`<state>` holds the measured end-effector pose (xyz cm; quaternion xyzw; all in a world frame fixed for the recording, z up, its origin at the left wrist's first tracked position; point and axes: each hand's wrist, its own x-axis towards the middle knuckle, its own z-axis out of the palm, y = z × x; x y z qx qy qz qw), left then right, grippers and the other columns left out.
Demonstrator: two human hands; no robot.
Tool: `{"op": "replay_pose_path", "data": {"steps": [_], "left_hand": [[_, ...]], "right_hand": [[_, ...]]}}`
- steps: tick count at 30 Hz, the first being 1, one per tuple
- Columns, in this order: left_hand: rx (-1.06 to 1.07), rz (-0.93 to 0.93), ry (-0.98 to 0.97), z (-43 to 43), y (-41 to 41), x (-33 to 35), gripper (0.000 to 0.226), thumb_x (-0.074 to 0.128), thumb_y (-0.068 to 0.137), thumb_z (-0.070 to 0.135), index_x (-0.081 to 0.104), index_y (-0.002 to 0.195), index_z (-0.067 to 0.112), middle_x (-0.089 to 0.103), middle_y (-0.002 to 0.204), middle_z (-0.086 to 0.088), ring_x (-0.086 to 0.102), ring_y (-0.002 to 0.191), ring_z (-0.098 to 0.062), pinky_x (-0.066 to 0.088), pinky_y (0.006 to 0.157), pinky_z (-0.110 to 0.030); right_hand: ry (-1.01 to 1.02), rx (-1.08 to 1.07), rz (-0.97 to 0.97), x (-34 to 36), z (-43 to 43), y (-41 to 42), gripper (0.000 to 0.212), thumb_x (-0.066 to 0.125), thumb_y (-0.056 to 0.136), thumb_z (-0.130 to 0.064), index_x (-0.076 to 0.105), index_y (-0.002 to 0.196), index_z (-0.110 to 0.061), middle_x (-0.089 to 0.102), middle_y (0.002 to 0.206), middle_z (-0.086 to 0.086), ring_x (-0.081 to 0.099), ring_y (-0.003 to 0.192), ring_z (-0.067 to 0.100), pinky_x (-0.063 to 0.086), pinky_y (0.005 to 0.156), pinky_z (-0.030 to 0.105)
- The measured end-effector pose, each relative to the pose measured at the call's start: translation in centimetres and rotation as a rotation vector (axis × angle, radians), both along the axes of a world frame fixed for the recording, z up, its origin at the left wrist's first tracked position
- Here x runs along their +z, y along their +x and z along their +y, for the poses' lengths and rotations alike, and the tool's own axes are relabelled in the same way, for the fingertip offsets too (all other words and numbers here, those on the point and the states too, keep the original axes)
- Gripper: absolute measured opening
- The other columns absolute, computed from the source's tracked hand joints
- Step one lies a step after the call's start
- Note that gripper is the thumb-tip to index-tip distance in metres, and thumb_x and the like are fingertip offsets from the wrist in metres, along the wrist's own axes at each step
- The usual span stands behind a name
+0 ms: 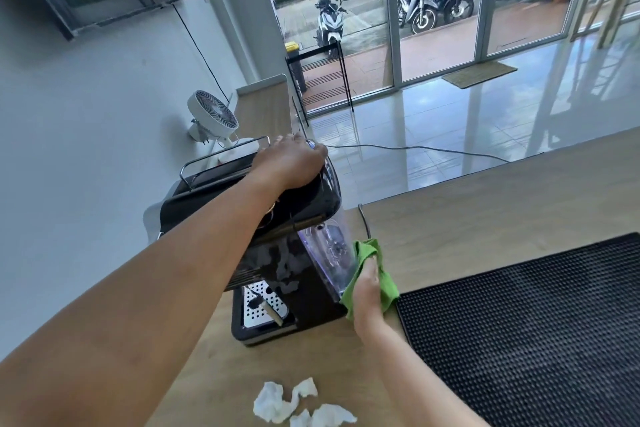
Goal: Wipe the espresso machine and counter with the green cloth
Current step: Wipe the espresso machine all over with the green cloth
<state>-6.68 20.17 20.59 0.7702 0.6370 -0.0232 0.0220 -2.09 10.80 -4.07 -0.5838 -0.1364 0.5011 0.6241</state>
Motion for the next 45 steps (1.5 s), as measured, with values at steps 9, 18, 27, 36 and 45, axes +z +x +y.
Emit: {"op": "replay_pose_path", "data": {"steps": [9, 18, 27, 36, 45], "left_hand": [[-0.166, -0.062, -0.134, -0.2, -1.9, 0.3, 0.074, 0.021, 0.093, 0.056, 0.016, 0.152, 0.012, 0.008, 0.161, -0.007, 0.005, 0.149, -0.020, 0.006, 0.121, -0.043], [-0.301, -0.081, -0.018, -1.6, -4.3, -0.5, 0.067, 0.030, 0.094, 0.058, 0.015, 0.152, 0.029, 0.009, 0.161, 0.009, 0.007, 0.148, -0.010, 0.006, 0.120, -0.042], [-0.277, -0.105, 0.023, -2.6, -4.1, -0.6, 0.064, 0.031, 0.093, 0.060, 0.017, 0.151, 0.036, 0.012, 0.160, 0.013, 0.009, 0.148, -0.010, 0.007, 0.117, -0.043], [-0.287, -0.096, 0.034, -2.3, -4.2, -0.9, 0.066, 0.029, 0.092, 0.064, 0.015, 0.151, 0.038, 0.012, 0.160, 0.014, 0.008, 0.148, -0.008, 0.007, 0.118, -0.044], [-0.274, -0.089, 0.043, -2.2, -4.3, -1.0, 0.066, 0.029, 0.092, 0.063, 0.015, 0.151, 0.037, 0.012, 0.160, 0.013, 0.008, 0.148, -0.009, 0.007, 0.117, -0.043]], "right_hand": [[0.225, -0.118, -0.138, 2.0, -6.7, -7.9, 0.055, 0.027, 0.091, -0.049, 0.007, 0.142, -0.053, 0.004, 0.162, -0.016, 0.009, 0.149, 0.005, 0.013, 0.121, 0.029], [0.547, -0.283, -0.671, 6.4, -3.5, -6.4, 0.060, 0.040, 0.099, -0.014, 0.017, 0.154, -0.012, 0.016, 0.163, 0.006, 0.013, 0.150, 0.022, 0.015, 0.121, 0.037], [0.408, -0.010, -0.711, 1.5, -6.7, -8.6, 0.066, 0.023, 0.094, -0.059, -0.018, 0.145, -0.052, -0.026, 0.158, -0.019, -0.017, 0.146, 0.001, 0.017, 0.120, 0.035], [0.582, 0.085, -1.677, -2.4, -4.8, -4.7, 0.076, 0.041, 0.088, -0.012, 0.007, 0.155, -0.016, -0.001, 0.164, 0.003, 0.025, 0.142, 0.032, 0.012, 0.121, 0.042], [0.625, 0.258, -2.113, 1.2, -5.1, -0.3, 0.075, 0.041, 0.085, -0.017, 0.013, 0.154, -0.015, 0.030, 0.151, 0.006, 0.034, 0.136, 0.027, 0.016, 0.118, 0.045]]}}
